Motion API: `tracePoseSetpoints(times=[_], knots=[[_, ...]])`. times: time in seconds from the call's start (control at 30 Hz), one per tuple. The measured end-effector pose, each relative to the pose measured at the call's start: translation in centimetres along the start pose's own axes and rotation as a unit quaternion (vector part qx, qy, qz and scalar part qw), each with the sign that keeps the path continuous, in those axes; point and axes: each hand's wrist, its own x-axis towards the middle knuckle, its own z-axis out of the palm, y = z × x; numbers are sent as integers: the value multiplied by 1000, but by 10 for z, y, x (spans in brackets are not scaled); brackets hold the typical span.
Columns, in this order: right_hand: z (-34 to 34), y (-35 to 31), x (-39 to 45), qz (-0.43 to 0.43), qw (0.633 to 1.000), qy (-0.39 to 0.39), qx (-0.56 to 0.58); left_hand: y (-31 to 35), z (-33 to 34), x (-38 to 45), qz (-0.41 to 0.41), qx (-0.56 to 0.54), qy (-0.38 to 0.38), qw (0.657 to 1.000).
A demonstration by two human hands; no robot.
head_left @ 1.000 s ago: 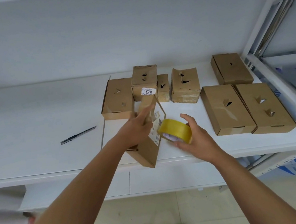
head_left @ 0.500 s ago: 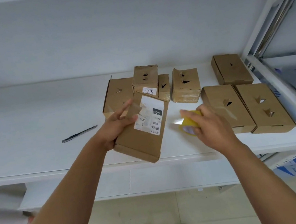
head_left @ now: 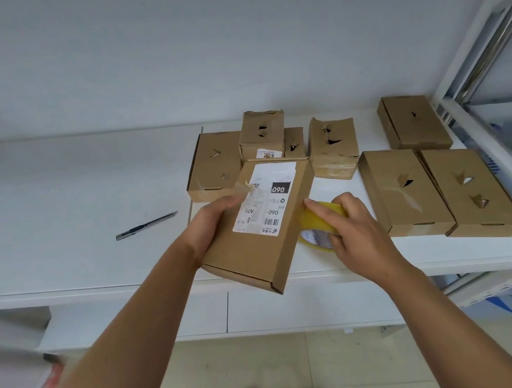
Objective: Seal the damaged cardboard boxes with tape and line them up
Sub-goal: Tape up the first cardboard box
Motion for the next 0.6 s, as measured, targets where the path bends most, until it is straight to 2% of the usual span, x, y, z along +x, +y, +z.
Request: tracePoseSetpoints(times=[0.1,0.2,0.37,0.47,0.53,0.6], knots=[[-3,-5,2,-19,1000,13,-18,2,4,2,-3,80,15,997],[-8,-9,4,-52,997,28,-52,3,3,6,24,52,14,998],[-11,-17,8,-61,996,58,-42,0,7,11,16,40,-1,999],[-14,-17,12,-38,997,63,-35,-3,21,17,41,61,80,994],[-14,-17,14,-18,998,49,-38,-8,30,21,97,149,152,972],[-12,-20,16,6,999,16,-50,-11,39,20,132,217,176,951]])
